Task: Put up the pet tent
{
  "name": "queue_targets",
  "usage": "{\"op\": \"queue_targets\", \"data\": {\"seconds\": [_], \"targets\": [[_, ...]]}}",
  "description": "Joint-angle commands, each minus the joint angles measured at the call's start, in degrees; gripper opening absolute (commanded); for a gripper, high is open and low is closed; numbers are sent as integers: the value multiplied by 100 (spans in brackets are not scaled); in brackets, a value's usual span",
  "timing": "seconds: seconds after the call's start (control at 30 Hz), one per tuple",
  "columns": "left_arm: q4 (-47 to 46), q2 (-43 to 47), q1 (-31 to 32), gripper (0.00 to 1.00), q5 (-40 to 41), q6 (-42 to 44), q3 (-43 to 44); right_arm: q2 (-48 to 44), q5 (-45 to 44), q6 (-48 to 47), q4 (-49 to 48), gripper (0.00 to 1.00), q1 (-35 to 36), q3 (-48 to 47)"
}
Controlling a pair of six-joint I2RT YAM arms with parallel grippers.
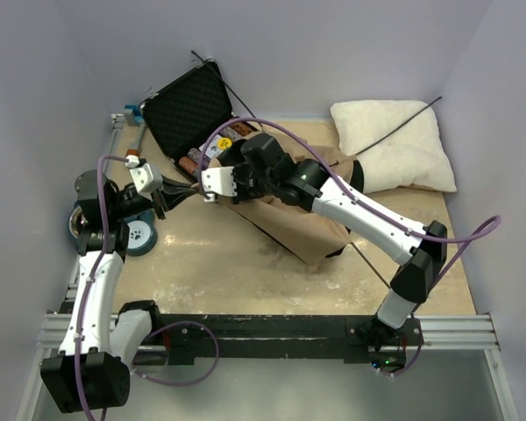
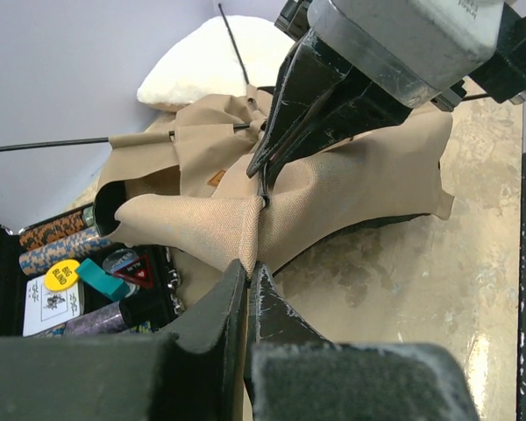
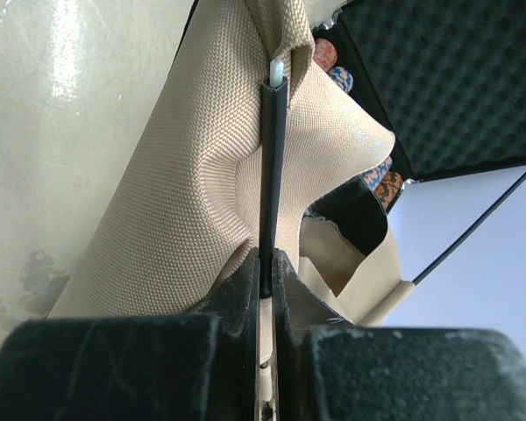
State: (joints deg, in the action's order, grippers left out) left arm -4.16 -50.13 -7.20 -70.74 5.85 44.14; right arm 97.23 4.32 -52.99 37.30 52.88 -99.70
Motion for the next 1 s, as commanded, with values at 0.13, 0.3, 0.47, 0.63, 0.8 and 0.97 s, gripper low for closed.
{"op": "queue_targets", "data": {"seconds": [0.13, 0.3, 0.47, 0.63, 0.8, 0.97], "targets": [[854, -85, 70, 0, -27, 1066, 578, 59, -370, -1, 243, 0, -6, -322], [1794, -93, 70, 0, -71, 2182, 736, 42, -361, 8, 304, 0, -15, -340], [2621, -138, 79, 0, -151, 3123, 912, 41, -388, -18, 304, 0, -32, -313], [3106, -199, 70, 0, -124, 3722, 1009, 147, -414, -9, 348, 0, -32, -427], [2816, -296, 70, 0, -124, 3318, 1132, 209, -405, -80, 401, 0, 12, -445], [2807, -269, 52, 0, -80, 3221, 1053, 130, -352, -45, 436, 0, 3, -410]]}}
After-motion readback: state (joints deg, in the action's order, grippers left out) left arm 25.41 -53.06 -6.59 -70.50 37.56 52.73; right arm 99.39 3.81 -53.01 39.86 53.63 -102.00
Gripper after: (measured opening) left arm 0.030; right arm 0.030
